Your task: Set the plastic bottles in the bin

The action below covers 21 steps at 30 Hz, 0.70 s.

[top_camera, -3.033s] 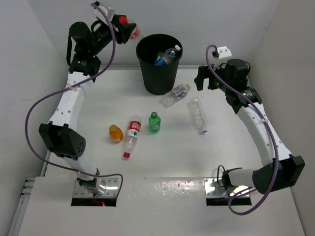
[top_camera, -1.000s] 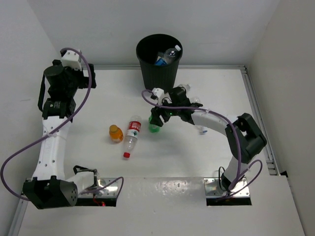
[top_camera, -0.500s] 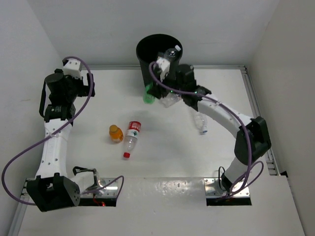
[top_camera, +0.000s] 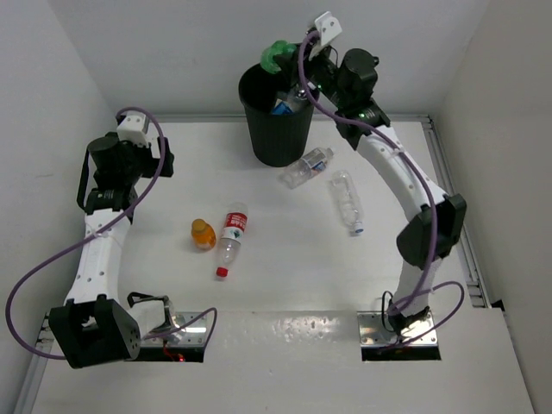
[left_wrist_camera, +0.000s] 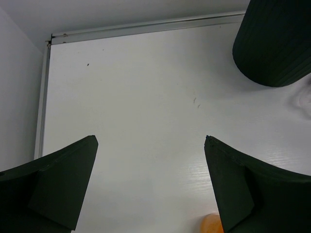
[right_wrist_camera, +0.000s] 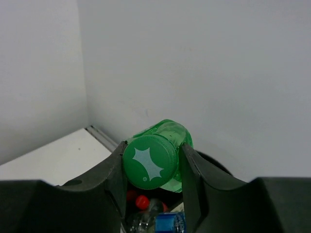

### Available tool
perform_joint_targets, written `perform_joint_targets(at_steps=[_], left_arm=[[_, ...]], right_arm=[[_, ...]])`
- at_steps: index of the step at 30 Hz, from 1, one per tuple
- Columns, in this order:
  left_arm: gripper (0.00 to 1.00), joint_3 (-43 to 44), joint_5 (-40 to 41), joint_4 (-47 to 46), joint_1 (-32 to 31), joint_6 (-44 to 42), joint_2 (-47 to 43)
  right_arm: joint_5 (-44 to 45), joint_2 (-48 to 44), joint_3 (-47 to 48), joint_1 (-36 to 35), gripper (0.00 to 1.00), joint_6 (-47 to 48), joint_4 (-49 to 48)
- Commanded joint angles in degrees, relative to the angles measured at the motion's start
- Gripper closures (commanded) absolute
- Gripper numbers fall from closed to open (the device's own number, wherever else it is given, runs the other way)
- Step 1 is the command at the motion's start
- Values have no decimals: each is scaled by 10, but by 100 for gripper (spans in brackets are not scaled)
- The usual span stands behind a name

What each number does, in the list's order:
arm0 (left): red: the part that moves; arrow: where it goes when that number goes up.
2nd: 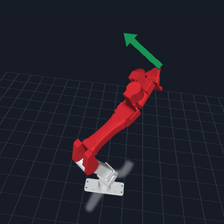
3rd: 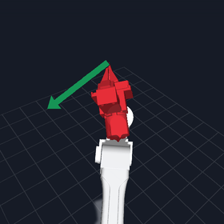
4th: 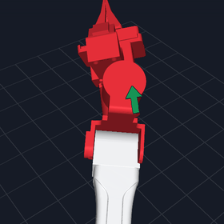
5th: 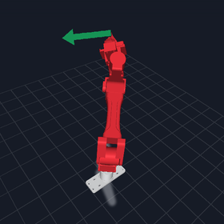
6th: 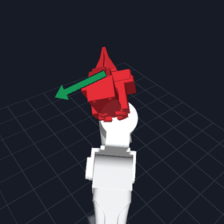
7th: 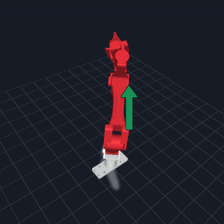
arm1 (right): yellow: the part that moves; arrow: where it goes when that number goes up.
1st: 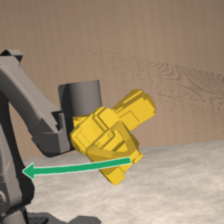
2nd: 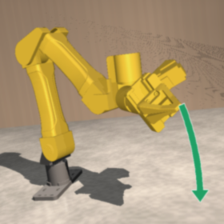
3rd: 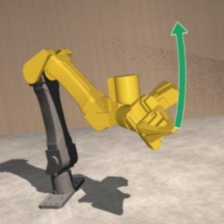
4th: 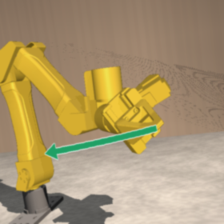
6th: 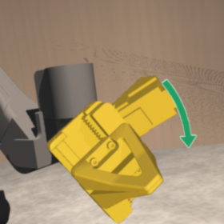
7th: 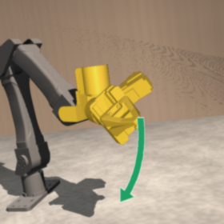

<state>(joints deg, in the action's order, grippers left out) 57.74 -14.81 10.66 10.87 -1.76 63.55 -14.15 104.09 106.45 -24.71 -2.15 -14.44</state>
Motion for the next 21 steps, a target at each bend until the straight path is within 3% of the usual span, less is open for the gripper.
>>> perform_joint_targets(at_steps=[1, 6, 7, 8, 9, 11, 13, 18, 21], left_arm=[[1, 3, -8, -32, 1, 8, -2], [1, 3, -36, 15, 13, -41, -2], [1, 10, -67, 29, 13, -57, -2], [1, 16, -84, 44, 13, -72, -2], [1, 16, -100, 75, 20, -97, -2], [1, 16, -180, 108, 26, -134, -8], [1, 16, -213, 149, 39, -178, -13], [1, -4, -290, 240, 50, -290, -32], [1, -17, -317, 317, 50, -405, -26]], right_arm=[[-7, 77, 55, 20, 94, -26, 40], [-17, 146, 117, 32, 87, -48, 77], [-19, 150, 120, 32, 66, -51, 80], [-18, 156, 125, 30, 52, -52, 83], [-17, 164, 132, 30, 27, -58, 91], [-7, 165, 135, 30, 16, -71, 93], [-8, 158, 140, 28, 8, -83, 100], [-11, 100, 126, 32, 7, -111, 99], [-25, 58, 99, 34, 7, -113, 107]])
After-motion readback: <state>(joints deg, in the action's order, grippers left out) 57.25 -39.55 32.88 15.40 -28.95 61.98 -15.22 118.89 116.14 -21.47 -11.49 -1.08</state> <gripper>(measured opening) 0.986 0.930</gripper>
